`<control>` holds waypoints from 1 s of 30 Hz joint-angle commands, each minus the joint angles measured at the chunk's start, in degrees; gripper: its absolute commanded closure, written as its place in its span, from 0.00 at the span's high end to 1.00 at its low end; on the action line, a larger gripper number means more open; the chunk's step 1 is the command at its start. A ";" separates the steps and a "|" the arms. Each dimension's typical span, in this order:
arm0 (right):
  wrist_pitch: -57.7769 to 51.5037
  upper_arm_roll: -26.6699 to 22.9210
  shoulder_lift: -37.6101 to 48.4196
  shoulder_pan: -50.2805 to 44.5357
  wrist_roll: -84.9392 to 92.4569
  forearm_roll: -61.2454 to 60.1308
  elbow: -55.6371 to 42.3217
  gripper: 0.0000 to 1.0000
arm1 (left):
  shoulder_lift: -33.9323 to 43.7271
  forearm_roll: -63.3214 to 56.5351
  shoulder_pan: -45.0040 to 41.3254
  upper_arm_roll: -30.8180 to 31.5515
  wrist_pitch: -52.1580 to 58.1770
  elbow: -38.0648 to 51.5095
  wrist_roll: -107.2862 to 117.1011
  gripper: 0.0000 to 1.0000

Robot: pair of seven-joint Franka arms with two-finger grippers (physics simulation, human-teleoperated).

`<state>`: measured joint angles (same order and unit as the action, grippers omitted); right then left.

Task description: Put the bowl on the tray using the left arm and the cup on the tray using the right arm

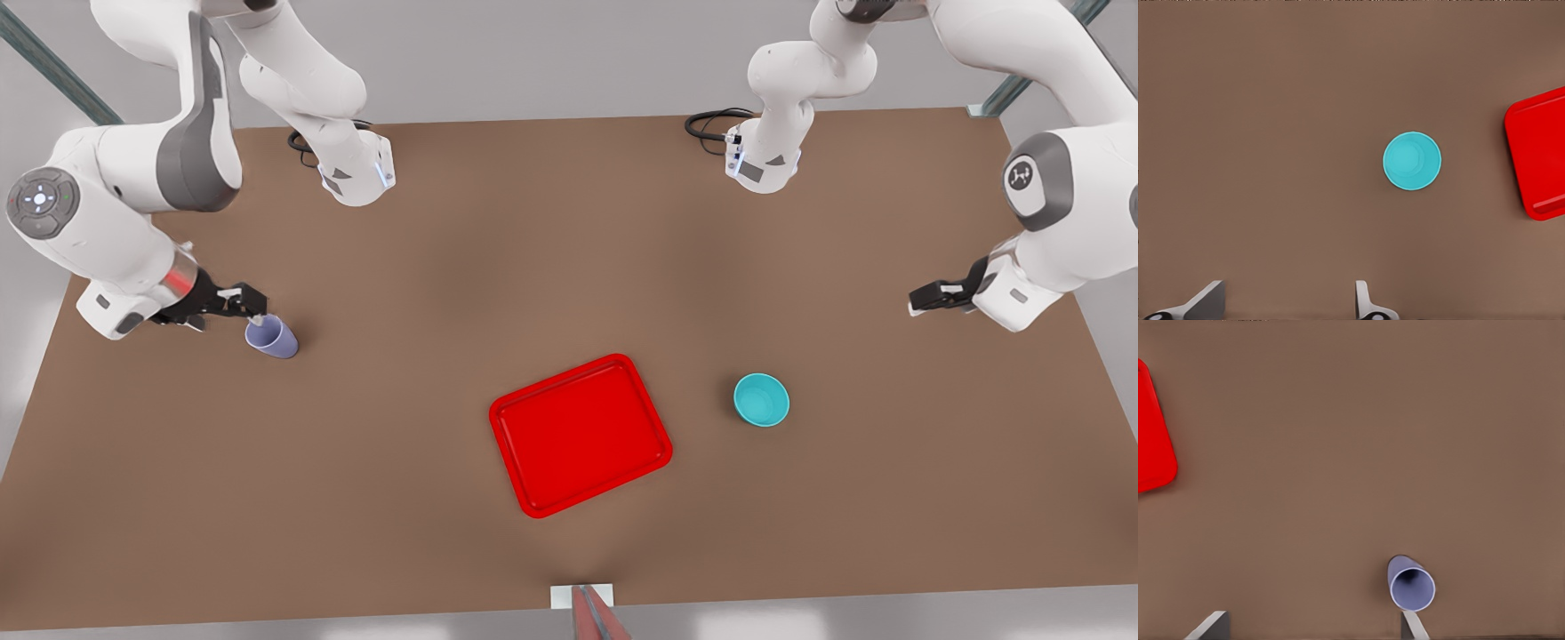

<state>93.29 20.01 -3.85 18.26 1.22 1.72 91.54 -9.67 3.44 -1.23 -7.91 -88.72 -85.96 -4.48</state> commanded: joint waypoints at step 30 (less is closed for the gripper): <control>-1.88 -0.06 -5.82 1.16 -0.08 -1.10 -2.51 1.00 | -28.91 29.61 -6.68 1.76 -40.48 -16.26 -12.04 0.54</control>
<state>91.36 19.94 -9.67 19.48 1.14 0.62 88.99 -38.59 33.86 -7.91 -6.15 -129.20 -102.17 -16.53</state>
